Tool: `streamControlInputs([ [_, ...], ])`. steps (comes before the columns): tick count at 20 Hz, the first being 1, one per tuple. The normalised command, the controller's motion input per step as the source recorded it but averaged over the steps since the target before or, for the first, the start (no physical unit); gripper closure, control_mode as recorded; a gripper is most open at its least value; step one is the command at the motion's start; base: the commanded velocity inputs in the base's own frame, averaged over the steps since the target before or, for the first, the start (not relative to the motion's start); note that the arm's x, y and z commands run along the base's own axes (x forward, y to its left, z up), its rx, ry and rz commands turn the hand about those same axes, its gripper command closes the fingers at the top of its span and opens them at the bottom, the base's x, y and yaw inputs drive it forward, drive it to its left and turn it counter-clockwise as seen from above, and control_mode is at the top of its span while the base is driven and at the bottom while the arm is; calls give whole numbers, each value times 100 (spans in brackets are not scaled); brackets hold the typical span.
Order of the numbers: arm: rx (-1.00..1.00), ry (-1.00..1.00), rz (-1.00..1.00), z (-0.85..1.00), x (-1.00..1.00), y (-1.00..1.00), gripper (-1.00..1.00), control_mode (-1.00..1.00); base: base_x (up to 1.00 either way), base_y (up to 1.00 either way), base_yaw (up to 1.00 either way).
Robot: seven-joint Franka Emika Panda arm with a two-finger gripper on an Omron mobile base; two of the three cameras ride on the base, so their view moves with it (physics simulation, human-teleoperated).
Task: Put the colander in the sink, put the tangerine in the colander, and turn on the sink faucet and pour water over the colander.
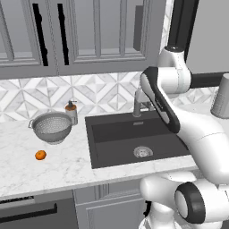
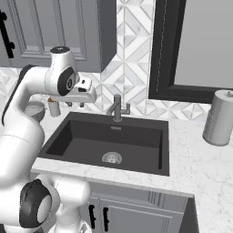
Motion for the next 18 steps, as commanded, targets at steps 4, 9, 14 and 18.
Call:
streamControlInputs([
  [4,0,-3,0,0,-23,0,-100,-100,0,0,0],
  [9,0,-1,0,-11,-65,19,-100,-100,0,0,0],
  [14,4,-3,-4,-10,-49,37,-100,-100,0,0,0],
  [18,9,0,-8,-5,-36,47,-100,-100,0,0,0],
])
